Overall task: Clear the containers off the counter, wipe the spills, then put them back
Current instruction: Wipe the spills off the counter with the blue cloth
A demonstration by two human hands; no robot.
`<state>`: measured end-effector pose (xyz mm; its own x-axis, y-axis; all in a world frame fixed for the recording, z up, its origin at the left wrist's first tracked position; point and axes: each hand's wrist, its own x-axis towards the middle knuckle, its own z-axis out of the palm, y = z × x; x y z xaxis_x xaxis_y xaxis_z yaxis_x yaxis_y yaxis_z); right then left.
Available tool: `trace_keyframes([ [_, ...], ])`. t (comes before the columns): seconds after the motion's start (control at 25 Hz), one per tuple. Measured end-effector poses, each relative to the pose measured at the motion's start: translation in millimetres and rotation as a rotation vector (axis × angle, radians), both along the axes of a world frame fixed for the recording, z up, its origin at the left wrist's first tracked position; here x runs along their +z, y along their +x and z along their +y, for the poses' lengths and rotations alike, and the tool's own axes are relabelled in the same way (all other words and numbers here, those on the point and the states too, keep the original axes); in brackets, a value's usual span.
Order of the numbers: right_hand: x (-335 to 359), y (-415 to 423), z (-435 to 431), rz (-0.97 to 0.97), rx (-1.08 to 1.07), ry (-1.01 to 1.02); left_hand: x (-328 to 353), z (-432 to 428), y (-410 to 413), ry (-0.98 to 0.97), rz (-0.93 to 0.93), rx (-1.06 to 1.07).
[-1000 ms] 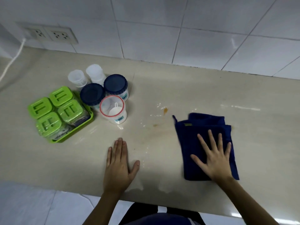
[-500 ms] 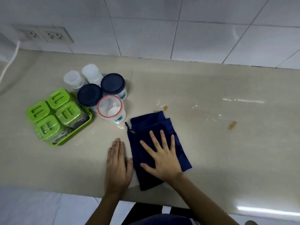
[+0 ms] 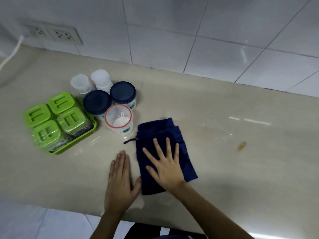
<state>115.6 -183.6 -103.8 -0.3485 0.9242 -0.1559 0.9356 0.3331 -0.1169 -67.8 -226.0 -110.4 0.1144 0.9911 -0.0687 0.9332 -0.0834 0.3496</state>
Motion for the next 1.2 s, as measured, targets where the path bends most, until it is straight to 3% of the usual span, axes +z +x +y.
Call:
trace_keyframes([
  [0.16,-9.0,59.6,18.7,0.019,0.007,0.073,8.1,-3.3,4.2,0.049,-0.079,0.024],
  [0.28,-7.3,154.3,28.1,0.01,-0.323,0.041,16.2,5.9,26.2,0.124,-0.156,-0.037],
  [0.4,-8.1,170.6,24.0,-0.046,-0.628,0.003,11.0,19.5,51.8,0.107,-0.126,-0.083],
  [0.48,-9.0,135.5,27.0,-0.069,-0.604,0.022,9.7,32.3,57.8,0.1,-0.039,-0.077],
  [0.64,-10.2,56.6,29.9,-0.032,-0.245,0.03,4.5,35.8,39.7,0.089,0.046,0.021],
  [0.8,-7.6,50.9,51.8,0.043,-0.161,0.028,-4.9,28.6,31.4,0.064,0.127,0.023],
  [0.96,-3.2,120.6,100.3,0.068,-0.364,-0.012,-2.7,29.5,30.2,0.081,0.076,0.002],
  [1.08,-2.8,171.7,78.7,0.048,-0.59,-0.009,-1.6,29.2,30.9,0.086,0.063,-0.006],
  [1.2,-5.4,149.7,45.6,-0.043,-0.617,0.001,-3.6,31.9,37.8,0.05,0.052,0.006],
])
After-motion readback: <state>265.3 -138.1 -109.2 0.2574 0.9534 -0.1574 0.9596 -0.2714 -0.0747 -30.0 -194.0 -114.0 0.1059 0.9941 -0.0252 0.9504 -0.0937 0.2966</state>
